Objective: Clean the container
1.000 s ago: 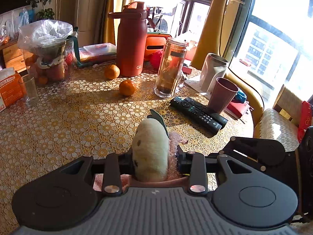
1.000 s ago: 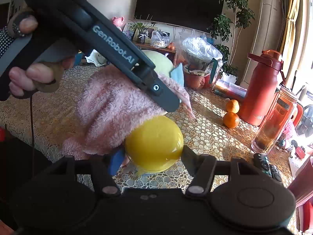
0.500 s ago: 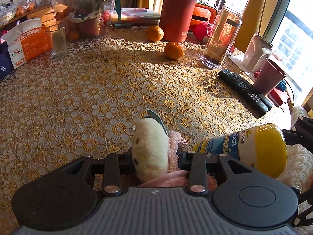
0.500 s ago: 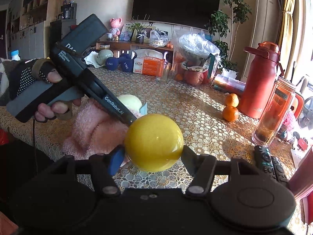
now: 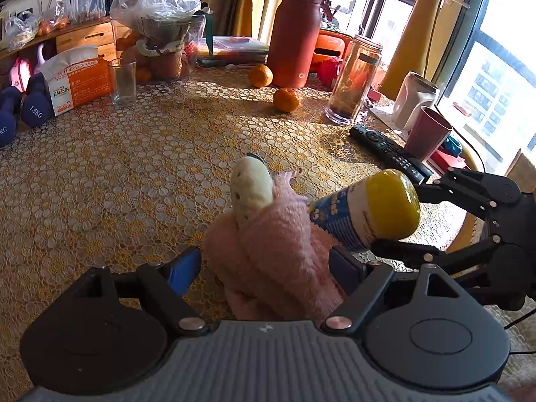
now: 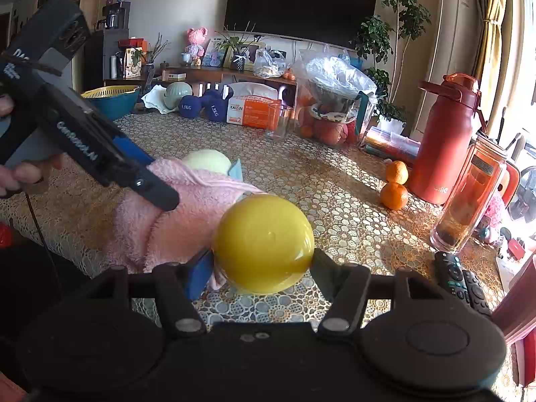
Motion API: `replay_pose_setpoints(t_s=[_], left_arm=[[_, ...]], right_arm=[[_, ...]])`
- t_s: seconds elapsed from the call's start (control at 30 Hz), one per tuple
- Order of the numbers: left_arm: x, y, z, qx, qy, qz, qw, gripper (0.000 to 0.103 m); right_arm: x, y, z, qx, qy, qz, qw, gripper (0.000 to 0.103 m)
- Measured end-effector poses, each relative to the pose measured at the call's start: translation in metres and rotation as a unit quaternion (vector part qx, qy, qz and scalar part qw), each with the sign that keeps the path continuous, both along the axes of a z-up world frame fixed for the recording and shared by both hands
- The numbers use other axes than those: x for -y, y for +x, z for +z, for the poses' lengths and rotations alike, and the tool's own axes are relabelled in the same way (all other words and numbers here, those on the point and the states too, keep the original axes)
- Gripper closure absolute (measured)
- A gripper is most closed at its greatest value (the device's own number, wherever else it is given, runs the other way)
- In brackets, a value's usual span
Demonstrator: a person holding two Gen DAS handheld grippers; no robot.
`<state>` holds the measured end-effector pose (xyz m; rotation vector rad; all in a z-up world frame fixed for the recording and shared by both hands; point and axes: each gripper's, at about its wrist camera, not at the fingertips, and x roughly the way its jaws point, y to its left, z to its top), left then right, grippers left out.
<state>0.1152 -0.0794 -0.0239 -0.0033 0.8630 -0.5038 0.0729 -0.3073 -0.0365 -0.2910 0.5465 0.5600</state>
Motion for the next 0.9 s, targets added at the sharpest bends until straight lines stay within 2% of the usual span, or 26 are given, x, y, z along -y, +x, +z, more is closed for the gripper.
replay_pose_setpoints(t_s=[0.03, 0.13, 0.37, 0.43, 0.47, 0.53, 0.63, 0.7, 0.8, 0.9], left_arm=[[0.003, -0.006, -0.002, -0.001, 0.002, -0.008, 1.0, 0.02], [0.023, -0.023, -0.013, 0.018, 0.044, -0.037, 0.9982, 0.02], [0.065, -0.036, -0.047, 0.078, 0.148, -0.08, 0.9827, 0.02], [0.069, -0.035, -0.051, 0.091, 0.156, -0.076, 0.9806, 0.022], [0.069, -0.034, -0.051, 0.095, 0.152, -0.073, 0.9812, 0.026], [0.068, -0.031, -0.049, 0.091, 0.145, -0.06, 0.9834, 0.049], [0.061, -0.027, -0.043, 0.08, 0.128, -0.039, 0.9877, 0.07], [0.055, -0.024, -0.036, 0.064, 0.107, -0.021, 0.992, 0.079], [0.041, -0.019, -0.017, 0.052, 0.055, 0.004, 0.9971, 0.088], [0.028, -0.013, 0.006, 0.048, -0.005, 0.016, 0.9987, 0.091]], right_arm=[[0.0, 0.0, 0.0, 0.0, -0.001, 0.0, 1.0, 0.041], [0.0, 0.001, 0.0, 0.0, -0.001, 0.0, 1.0, 0.041], [0.001, 0.002, 0.001, -0.004, 0.0, -0.003, 1.0, 0.041], [0.001, 0.002, 0.001, -0.004, -0.001, -0.004, 1.0, 0.041], [0.001, 0.002, 0.001, -0.005, -0.001, -0.004, 1.0, 0.041], [0.001, 0.002, 0.001, -0.004, -0.001, -0.004, 1.0, 0.041], [0.002, 0.002, 0.0, -0.006, 0.004, -0.006, 1.0, 0.041], [0.004, 0.003, 0.0, -0.008, 0.007, -0.008, 1.0, 0.041], [0.004, 0.002, 0.0, -0.007, 0.008, -0.008, 1.0, 0.041], [0.002, 0.0, -0.001, -0.004, 0.003, -0.006, 1.0, 0.041]])
